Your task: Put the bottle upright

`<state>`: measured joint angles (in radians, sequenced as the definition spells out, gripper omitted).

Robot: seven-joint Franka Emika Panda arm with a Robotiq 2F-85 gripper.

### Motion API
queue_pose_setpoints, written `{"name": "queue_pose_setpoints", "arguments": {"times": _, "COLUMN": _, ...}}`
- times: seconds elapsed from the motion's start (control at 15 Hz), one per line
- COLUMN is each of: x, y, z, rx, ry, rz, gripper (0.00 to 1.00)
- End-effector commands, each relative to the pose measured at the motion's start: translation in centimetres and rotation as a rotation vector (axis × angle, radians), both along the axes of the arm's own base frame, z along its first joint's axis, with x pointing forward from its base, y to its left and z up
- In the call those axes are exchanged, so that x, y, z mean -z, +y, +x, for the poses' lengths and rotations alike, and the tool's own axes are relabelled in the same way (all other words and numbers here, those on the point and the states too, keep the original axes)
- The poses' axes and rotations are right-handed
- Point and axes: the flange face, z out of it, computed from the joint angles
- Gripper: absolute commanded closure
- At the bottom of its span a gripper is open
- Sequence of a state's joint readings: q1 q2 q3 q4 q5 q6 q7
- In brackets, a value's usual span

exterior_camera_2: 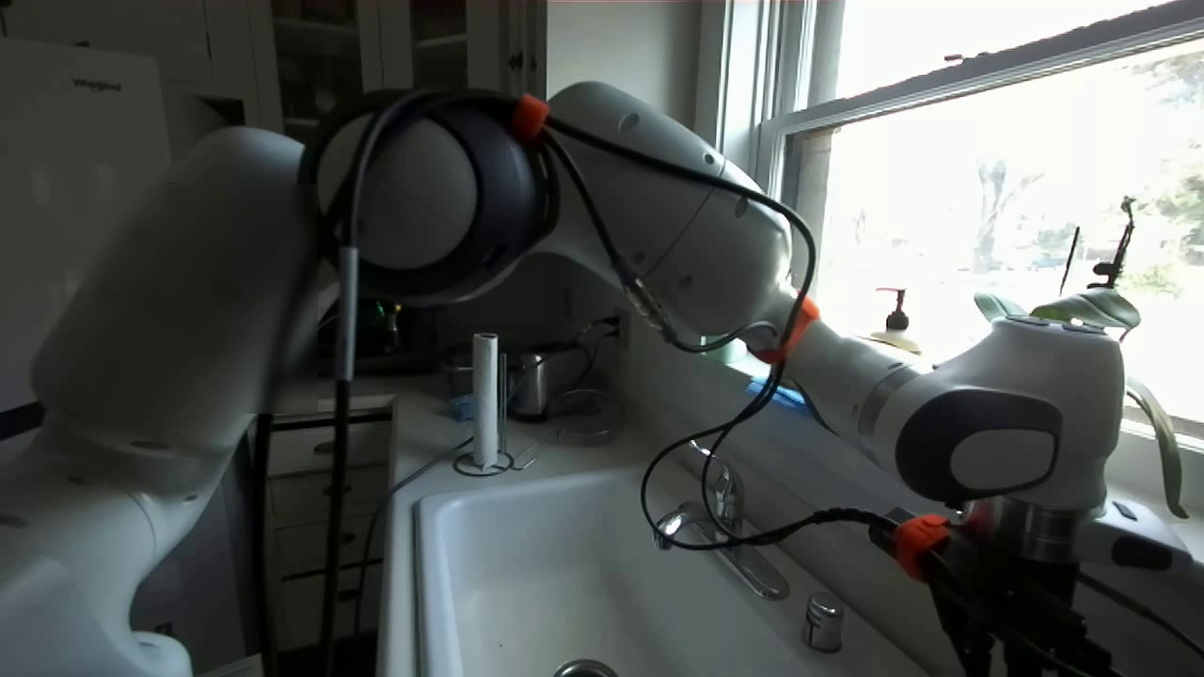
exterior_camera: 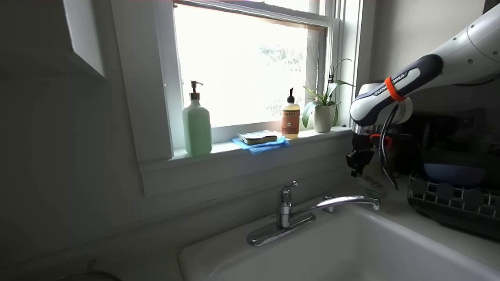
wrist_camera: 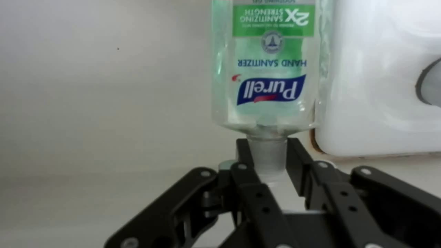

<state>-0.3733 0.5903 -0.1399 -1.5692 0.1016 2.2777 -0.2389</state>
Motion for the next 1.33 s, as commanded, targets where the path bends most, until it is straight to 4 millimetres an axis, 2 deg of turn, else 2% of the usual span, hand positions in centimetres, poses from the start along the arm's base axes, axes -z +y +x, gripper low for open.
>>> {"name": "queue_pose_setpoints", "arguments": {"times": 0.0, "x": -1.6, "y": 1.6, "z": -2.6, "rx": 0.049, "ry": -0.134, "rz": 0.011, "gripper": 0.92}}
{"name": "queue_pose_setpoints", "arguments": {"times": 0.33, "x": -1.6, "y": 2.7, "z": -4.0, "rx": 0.097, "ry": -0.281, "rz": -0.094, "gripper": 0.92}}
{"name": "queue_pose_setpoints", "arguments": {"times": 0.73, "x": 0.0, "y": 4.3, "z": -5.0, "rx": 0.170, "ry": -0.461, "rz": -0.214, "gripper": 0.92}}
{"name": "queue_pose_setpoints", "arguments": {"times": 0.8, "x": 0.4, "y": 3.6, "z": -3.8, "rx": 0.144, "ry": -0.420, "rz": -0.181, "gripper": 0.92}}
{"name": "queue_pose_setpoints", "arguments": {"times": 0.87, "x": 0.8, "y": 3.9, "z": -4.0, "rx": 0.146, "ry": -0.423, "rz": -0.184, "gripper": 0.70}}
{"name": "queue_pose_setpoints", "arguments": {"times": 1.07, "x": 1.0, "y": 4.0, "z": -3.9, "rx": 0.145, "ry": -0.420, "rz": -0.182, "gripper": 0.70}}
{"name": "queue_pose_setpoints", "arguments": {"times": 1.13, "x": 1.0, "y": 3.9, "z": -3.9, "rx": 0.145, "ry": -0.420, "rz": -0.182, "gripper": 0.92}}
{"name": "queue_pose_setpoints", "arguments": {"times": 1.27, "x": 1.5, "y": 4.3, "z": -4.8, "rx": 0.126, "ry": -0.437, "rz": -0.211, "gripper": 0.92}}
